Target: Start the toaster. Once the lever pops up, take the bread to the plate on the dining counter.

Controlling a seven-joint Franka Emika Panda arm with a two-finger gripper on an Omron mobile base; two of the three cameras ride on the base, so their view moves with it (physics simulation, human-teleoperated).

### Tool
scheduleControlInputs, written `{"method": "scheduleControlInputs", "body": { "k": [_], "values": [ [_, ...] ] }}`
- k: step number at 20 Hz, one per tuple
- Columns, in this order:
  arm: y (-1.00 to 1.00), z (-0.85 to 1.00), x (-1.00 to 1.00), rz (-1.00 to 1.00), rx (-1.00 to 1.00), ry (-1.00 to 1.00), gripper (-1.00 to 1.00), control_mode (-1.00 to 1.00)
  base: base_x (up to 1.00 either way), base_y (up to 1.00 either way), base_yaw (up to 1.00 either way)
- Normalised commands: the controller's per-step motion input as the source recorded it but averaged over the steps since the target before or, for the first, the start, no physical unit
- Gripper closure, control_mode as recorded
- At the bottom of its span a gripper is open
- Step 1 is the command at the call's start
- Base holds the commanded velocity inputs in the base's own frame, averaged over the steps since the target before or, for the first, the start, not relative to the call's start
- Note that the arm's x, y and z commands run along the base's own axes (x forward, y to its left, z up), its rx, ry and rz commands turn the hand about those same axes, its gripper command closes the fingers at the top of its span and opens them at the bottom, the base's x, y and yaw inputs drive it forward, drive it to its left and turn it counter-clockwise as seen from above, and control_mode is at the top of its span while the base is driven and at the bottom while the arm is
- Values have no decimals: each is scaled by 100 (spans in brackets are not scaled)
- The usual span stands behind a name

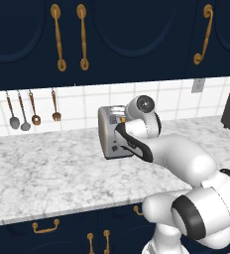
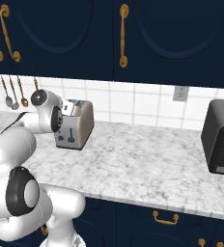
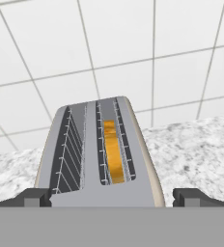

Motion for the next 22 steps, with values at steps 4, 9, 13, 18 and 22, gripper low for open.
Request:
{"method": "scheduleControlInputs", "body": {
  "k": [4,9,13,18,22],
  "values": [
    [0,0,0,0,0,0,-100,-100,0,0,0],
    [0,0,0,0,0,0,-100,-100,0,0,0],
    [0,0,0,0,0,0,-100,-100,0,0,0],
    [0,0,0,0,0,0,-100,-100,0,0,0],
    [0,0,0,0,0,0,-100,-100,0,0,0]
  ]
}}
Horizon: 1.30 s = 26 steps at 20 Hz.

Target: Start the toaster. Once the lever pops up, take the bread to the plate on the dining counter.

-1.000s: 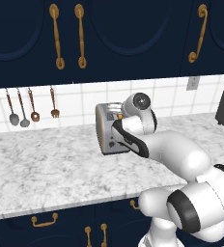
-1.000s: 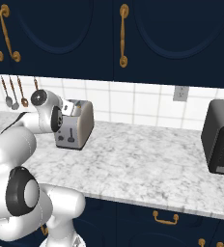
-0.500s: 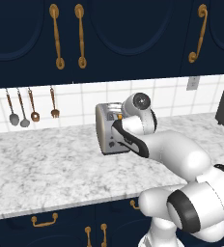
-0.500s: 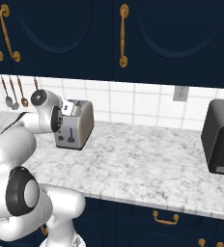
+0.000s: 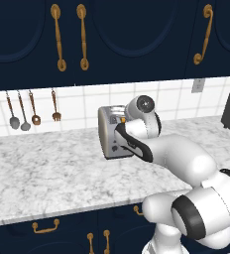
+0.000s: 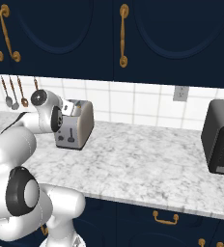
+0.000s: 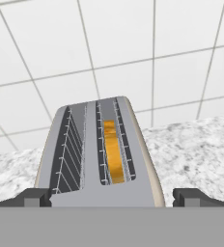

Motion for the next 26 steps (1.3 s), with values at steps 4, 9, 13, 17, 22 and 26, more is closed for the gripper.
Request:
{"method": "scheduleControlInputs", "body": {
  "k": [4,9,13,17,22,26],
  "values": [
    [0,0,0,0,0,0,-100,-100,0,0,0],
    [0,0,0,0,0,0,-100,-100,0,0,0],
    [0,0,0,0,0,0,-100,-100,0,0,0],
    [0,0,0,0,0,0,-100,-100,0,0,0],
    [0,0,0,0,0,0,-100,-100,0,0,0],
    [0,0,0,0,0,0,-100,-100,0,0,0]
  ]
}}
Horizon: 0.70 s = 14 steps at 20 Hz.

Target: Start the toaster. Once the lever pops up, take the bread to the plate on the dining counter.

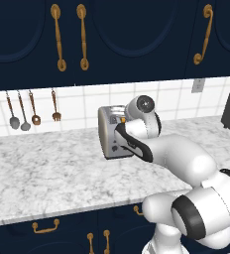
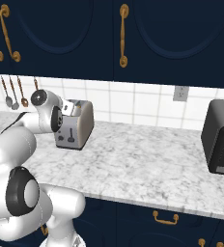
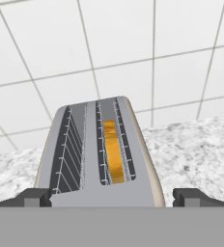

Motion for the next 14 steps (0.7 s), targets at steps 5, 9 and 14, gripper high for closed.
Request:
{"method": "scheduleControlInputs", "body": {
  "k": [5,9,14],
  "values": [
    [0,0,0,0,0,0,-100,-100,0,0,0],
    [0,0,0,0,0,0,-100,-100,0,0,0],
    [0,0,0,0,0,0,-100,-100,0,0,0]
  ]
}}
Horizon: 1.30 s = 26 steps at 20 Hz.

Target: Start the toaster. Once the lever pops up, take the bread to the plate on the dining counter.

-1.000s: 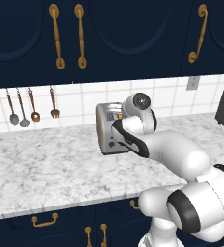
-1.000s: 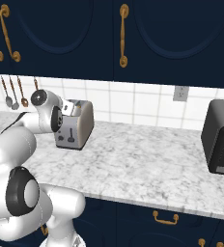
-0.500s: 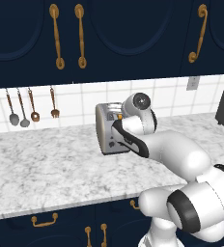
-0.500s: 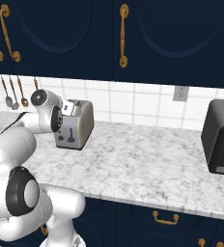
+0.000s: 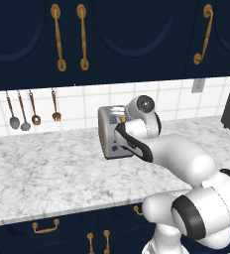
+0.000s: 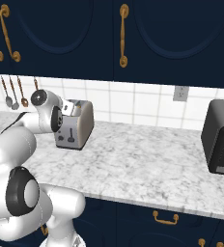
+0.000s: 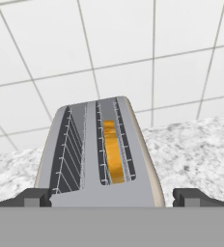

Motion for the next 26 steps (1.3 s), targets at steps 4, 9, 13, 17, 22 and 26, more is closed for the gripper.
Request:
{"method": "scheduleControlInputs", "body": {
  "k": [4,9,13,17,22,26],
  "values": [
    [0,0,0,0,0,0,-100,-100,0,0,0],
    [0,0,0,0,0,0,-100,-100,0,0,0],
    [0,0,0,0,0,0,-100,-100,0,0,0],
    [0,0,0,0,0,0,-100,-100,0,0,0],
    [0,0,0,0,0,0,-100,-100,0,0,0],
    [0,0,0,0,0,0,-100,-100,0,0,0]
  ]
}}
